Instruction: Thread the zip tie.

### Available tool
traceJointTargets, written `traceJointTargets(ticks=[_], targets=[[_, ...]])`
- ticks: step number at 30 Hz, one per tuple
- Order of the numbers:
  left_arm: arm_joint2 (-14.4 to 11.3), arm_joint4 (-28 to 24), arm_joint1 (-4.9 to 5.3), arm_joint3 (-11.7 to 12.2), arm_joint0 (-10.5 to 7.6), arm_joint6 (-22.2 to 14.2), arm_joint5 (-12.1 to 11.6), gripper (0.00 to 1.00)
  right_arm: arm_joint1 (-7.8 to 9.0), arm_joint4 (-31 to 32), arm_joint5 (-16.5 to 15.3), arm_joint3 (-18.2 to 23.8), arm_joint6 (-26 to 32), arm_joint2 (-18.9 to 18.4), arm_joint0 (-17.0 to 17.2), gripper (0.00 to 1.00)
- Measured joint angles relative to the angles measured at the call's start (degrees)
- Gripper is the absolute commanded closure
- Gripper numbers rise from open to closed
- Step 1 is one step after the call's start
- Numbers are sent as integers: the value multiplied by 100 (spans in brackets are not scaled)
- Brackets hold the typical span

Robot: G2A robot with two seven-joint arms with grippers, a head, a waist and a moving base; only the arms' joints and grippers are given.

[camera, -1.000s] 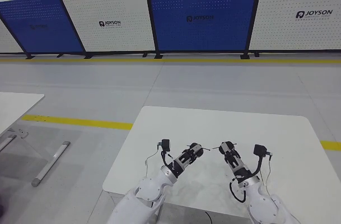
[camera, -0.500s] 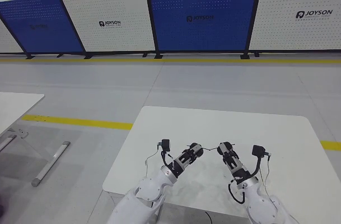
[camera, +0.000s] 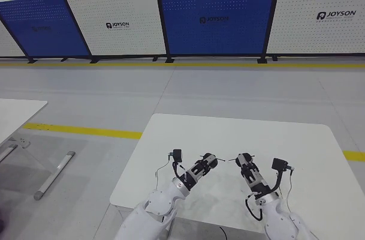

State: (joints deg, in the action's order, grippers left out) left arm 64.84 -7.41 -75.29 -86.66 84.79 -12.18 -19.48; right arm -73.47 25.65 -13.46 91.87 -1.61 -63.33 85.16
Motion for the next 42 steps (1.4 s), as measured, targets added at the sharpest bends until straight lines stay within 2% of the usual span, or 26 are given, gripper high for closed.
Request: traceJointTargets(ticks=[7, 14, 26, 42], targets=[[-7, 76, 2, 4, -8, 33, 24, 100, -28, -47, 10, -34, 59, 27, -61, 100], [-116, 729, -12, 24, -8, 689, -1, 100, -42, -56, 23, -35, 69, 11, -59, 100], [-128, 709, -14, 24, -8, 692, 0, 100, -45, -56, 58, -35, 105, 15, -65, 100], [-128, 710, -14, 24, -8, 692, 0, 100, -100, -23, 129, -185, 260, 63, -248, 100]])
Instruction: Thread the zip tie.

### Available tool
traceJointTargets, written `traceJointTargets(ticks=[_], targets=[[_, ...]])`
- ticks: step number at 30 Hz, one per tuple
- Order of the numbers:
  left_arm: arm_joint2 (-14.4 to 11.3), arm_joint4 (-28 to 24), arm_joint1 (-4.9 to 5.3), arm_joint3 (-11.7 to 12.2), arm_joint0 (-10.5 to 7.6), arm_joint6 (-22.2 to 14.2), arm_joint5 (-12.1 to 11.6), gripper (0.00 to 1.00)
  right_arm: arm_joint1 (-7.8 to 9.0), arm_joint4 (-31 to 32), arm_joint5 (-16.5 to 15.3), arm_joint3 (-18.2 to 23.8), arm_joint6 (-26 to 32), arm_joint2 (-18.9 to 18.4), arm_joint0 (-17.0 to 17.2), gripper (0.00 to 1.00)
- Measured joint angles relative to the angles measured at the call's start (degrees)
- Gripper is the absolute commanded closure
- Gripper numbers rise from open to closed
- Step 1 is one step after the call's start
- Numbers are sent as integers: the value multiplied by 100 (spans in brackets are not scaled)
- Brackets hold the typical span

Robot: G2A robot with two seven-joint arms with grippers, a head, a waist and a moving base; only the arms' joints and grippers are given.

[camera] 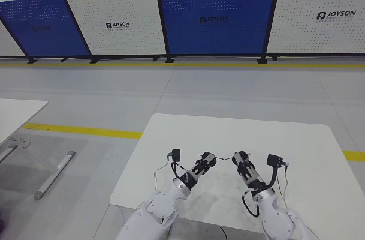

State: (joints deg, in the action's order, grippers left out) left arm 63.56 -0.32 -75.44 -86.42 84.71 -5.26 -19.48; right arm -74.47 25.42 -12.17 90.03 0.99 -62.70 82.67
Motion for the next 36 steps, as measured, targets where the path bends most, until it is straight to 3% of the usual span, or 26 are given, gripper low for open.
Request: traceJointTargets(ticks=[36], targets=[[0, 0, 0, 0, 0, 0, 0, 100, -101, 55, -67, -143, -95, 41, -42, 100]])
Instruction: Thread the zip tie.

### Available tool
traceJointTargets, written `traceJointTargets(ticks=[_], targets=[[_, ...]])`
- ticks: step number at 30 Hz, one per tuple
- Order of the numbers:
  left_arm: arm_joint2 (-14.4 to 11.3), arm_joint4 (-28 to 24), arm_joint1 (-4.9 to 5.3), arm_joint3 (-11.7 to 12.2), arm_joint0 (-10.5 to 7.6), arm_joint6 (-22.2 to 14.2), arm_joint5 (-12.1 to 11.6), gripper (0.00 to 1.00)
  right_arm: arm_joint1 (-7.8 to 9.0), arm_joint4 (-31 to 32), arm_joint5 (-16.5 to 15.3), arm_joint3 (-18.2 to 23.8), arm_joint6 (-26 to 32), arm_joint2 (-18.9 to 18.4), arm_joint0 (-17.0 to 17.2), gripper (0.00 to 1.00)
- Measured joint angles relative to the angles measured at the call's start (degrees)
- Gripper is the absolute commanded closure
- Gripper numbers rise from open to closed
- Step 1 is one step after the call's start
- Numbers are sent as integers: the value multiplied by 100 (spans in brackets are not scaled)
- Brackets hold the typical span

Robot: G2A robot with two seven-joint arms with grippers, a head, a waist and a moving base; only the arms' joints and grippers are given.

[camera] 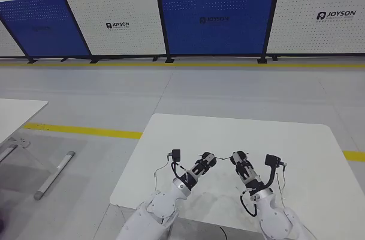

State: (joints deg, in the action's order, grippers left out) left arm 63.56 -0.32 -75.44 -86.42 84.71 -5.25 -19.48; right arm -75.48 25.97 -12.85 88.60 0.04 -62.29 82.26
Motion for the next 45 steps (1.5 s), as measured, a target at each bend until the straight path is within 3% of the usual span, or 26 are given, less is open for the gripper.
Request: traceJointTargets(ticks=[45], targets=[[0, 0, 0, 0, 0, 0, 0, 100, -56, 127, -75, 33, 13, -138, 116, 100]])
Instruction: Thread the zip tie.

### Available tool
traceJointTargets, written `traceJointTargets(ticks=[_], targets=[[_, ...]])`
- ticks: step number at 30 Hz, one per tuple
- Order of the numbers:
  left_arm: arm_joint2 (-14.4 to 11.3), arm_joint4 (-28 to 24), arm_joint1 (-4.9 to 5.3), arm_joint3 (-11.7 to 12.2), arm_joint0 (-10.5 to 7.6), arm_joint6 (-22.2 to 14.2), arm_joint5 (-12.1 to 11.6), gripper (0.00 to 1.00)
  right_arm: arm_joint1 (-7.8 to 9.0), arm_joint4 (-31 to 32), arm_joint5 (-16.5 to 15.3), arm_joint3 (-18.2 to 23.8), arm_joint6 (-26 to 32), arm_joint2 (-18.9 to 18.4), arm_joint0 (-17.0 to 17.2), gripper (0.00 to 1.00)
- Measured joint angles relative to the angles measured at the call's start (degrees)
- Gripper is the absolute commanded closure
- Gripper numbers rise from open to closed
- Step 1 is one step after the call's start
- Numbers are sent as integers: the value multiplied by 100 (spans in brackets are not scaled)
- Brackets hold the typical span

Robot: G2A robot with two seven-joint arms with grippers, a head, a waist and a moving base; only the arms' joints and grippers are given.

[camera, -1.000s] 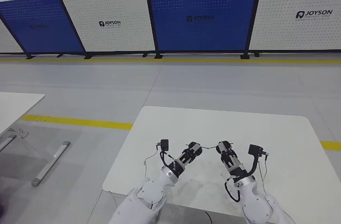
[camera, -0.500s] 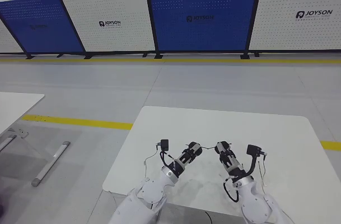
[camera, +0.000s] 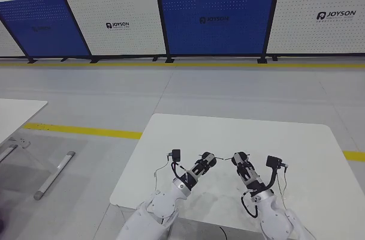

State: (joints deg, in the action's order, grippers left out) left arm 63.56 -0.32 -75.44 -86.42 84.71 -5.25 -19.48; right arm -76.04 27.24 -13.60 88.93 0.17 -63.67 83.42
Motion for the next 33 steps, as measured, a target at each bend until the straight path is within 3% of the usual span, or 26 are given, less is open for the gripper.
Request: traceJointTargets(ticks=[33], targets=[[0, 0, 0, 0, 0, 0, 0, 100, -55, 108, 90, 17, -22, 36, -35, 100]])
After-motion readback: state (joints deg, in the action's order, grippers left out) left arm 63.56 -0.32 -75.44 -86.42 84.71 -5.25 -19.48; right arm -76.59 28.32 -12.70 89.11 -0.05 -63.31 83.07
